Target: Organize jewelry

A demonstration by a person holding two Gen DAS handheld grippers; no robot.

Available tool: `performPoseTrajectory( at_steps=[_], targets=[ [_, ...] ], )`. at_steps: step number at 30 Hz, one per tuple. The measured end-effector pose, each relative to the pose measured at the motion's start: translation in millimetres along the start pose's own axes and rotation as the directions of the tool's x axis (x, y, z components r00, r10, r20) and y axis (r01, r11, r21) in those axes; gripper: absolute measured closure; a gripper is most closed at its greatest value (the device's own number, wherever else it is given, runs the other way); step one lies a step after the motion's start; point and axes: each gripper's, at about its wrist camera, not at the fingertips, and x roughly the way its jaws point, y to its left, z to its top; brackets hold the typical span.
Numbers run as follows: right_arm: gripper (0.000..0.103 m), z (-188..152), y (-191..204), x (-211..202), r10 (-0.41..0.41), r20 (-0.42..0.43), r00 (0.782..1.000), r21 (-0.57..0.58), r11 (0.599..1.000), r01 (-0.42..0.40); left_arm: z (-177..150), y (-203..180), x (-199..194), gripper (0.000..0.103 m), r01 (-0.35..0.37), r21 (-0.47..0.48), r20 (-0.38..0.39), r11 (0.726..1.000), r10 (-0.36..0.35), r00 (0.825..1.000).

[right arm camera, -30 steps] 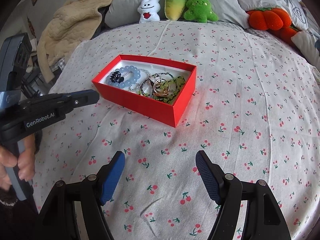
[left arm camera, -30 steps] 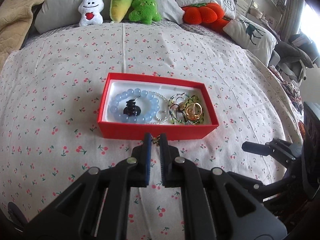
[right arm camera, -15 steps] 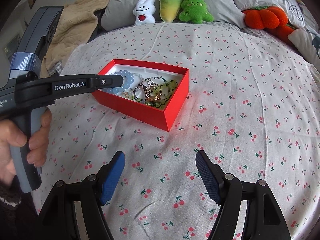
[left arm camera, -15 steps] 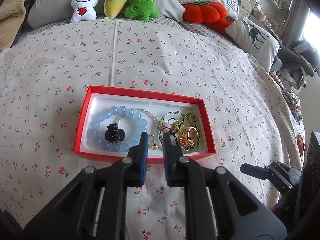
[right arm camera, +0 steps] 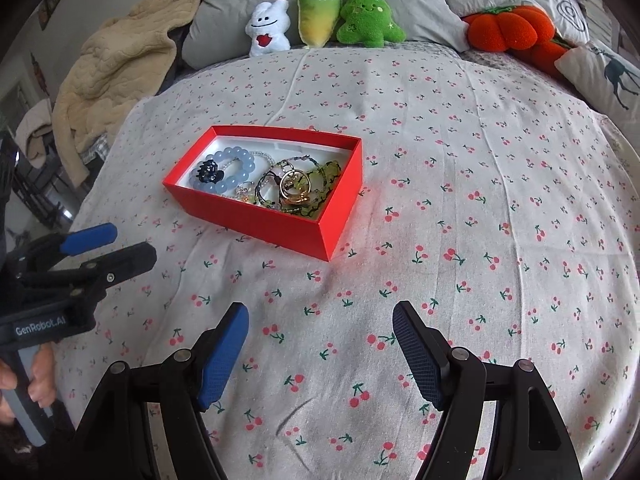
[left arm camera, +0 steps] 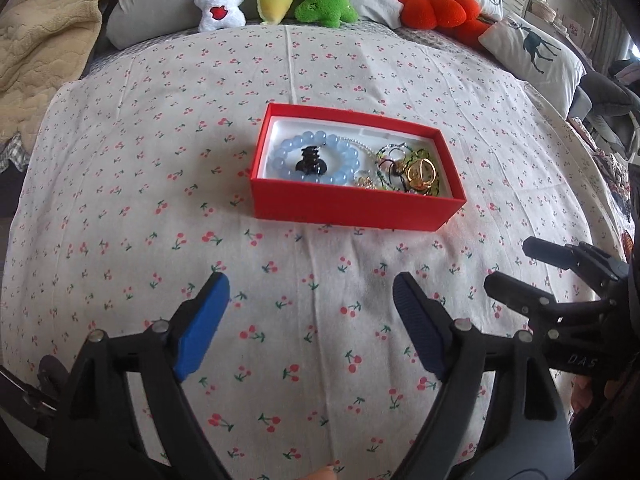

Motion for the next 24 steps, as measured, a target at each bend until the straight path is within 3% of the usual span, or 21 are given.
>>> performPoseTrajectory(
  at_steps=[4, 8, 11, 24],
  targets=[
    [0.018, -8.6, 9.7, 0.9, -0.036, -0.012, 0.999, 0.001, 0.999, 0.036, -19.0, 4.5, -4.8, 0.001, -0.058, -0.031, -0.012, 0.998, 0.058, 0.998],
    [0.017, -17.5, 20.2, 6.8, -0.102, -0.021, 0.995, -0.025, 0.995, 0.102, -31.5, 10.3, -4.0, 0.001, -0.098, -0.055, -0.026, 0.994, 0.096, 0.995],
    [0.009, -22.6, 22.2, 8.5, -0.135, -0.036, 0.99, -0.003, 0.991, 0.135, -39.7, 12.9, -2.9, 0.001, -0.128, -0.05, -0.021, 0.99, 0.128, 0.992],
    [0.008, -26.2, 35.5, 13.9, -0.179, -0.045, 0.983, -0.01, 0.984, 0.178, -45.4, 15.9, 7.2, 0.001, -0.124, -0.061, -0.053, 0.99, 0.121, 0.991]
  ],
)
